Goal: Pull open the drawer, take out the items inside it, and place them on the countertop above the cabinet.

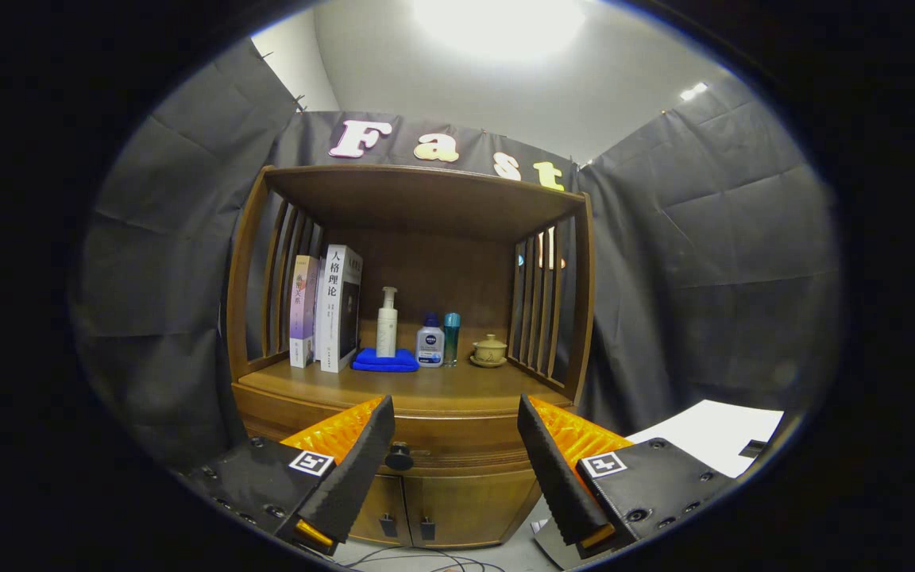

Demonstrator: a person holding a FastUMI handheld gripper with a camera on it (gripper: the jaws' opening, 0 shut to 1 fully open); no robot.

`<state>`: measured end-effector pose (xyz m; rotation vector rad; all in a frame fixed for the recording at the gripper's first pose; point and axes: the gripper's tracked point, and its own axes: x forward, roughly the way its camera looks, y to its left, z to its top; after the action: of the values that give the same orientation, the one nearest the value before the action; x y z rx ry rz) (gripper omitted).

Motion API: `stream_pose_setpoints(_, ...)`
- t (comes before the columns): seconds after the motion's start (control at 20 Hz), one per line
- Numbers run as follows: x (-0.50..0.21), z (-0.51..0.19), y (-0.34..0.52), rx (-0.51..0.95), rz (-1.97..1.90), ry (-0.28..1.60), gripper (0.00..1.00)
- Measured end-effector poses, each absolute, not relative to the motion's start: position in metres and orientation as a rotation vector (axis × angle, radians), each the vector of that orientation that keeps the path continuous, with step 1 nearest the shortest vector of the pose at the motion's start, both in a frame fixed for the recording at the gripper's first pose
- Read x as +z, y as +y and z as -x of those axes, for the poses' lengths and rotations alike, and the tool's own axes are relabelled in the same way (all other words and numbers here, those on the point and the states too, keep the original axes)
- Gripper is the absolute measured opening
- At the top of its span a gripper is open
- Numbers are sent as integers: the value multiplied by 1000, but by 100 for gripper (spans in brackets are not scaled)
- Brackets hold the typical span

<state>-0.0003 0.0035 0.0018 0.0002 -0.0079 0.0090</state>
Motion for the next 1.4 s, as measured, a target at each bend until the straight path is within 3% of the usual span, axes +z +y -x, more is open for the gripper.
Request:
stream_pose_setpoints(0.9,-7,-30,39,58,2,-3,97)
stream_pose_setpoints(1.4,-74,-80,68,52,3,126,97)
